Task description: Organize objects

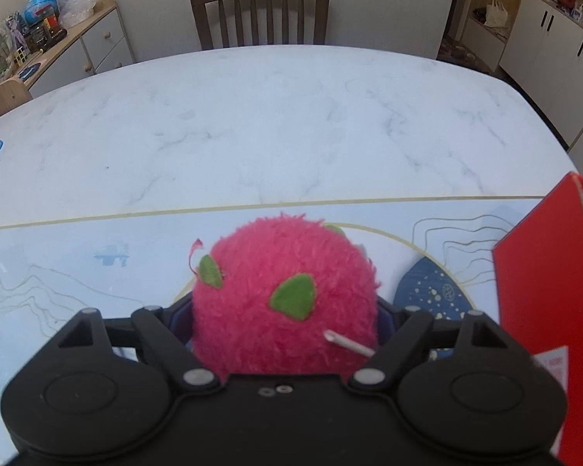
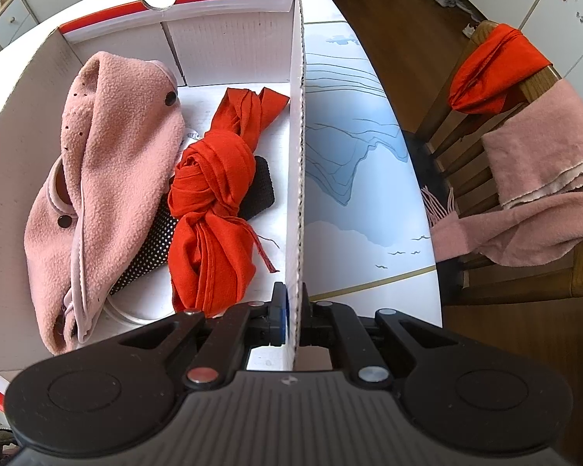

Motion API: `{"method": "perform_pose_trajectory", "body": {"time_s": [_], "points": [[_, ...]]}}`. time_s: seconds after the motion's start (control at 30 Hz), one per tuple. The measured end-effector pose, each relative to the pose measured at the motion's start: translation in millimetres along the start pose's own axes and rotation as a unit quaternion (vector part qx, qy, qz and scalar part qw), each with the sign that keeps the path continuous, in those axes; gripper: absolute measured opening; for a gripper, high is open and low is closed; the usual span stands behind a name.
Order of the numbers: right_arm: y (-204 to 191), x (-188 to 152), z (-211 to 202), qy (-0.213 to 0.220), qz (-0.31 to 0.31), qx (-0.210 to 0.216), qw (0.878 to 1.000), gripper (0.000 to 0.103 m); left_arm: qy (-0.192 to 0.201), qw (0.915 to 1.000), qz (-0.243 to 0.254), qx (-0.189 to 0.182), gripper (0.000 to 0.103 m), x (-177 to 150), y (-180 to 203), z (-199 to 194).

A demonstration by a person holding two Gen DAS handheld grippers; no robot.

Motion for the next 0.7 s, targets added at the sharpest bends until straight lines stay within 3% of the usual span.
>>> {"method": "perform_pose_trajectory", "body": {"time_s": [0.37, 0.7], "points": [[3.1, -2.3, 5.0, -0.008, 0.005, 0.009, 1.0, 0.003, 0.033, 0.9983, 0.014, -0.047, 0.083, -3.9, -14.6, -84.1], [5.7, -2.4, 2.8, -0.003, -0.001, 0.022, 1.0, 0.003, 0.058, 0.9934, 0.063, -0.077, 0.083, -12.9, 13.0, -150.0]]}}
Point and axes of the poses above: each gripper's, at about its wrist camera, not at the fingertips, and z roughly the way its jaws point, y to its right, x to its top, the point moved 2 cm from there along z, roughly the way its jaws point, and after that the axes turned 10 degrees about x, right-handed, at the moved point
